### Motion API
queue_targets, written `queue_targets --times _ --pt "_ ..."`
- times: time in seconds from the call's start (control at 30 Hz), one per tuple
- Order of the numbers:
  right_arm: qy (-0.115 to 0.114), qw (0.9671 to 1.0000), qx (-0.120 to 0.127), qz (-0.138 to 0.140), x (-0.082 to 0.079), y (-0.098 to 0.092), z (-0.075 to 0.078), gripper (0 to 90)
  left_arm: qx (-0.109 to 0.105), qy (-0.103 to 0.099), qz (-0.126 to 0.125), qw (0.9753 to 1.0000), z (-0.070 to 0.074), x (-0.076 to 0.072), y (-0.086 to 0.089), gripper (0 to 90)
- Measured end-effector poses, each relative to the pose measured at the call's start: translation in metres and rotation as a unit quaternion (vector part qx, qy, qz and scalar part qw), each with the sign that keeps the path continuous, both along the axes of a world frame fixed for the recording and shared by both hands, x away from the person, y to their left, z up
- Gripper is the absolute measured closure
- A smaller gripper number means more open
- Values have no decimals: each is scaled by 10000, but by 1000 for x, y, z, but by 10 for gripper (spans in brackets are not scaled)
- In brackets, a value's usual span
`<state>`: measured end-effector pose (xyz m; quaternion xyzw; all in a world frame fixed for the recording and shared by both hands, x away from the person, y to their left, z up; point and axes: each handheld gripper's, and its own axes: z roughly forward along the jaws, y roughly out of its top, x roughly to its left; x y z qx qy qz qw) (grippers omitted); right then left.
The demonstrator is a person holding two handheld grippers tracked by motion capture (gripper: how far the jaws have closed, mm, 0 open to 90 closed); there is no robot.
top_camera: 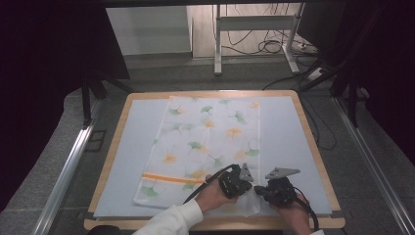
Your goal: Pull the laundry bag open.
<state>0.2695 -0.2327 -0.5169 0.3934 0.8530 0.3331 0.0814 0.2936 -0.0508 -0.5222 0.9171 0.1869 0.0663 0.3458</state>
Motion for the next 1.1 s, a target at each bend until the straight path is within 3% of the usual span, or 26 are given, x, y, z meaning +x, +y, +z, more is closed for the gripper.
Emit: queue_targets --times 0.47,1.1 --pt "-6 9999 -70 89 0 1 1 893 26 136 53 9999 1 2 13 900" --pt "34 9999 -72 129 2 0 1 893 111 31 163 9998 1 -2 30 900"
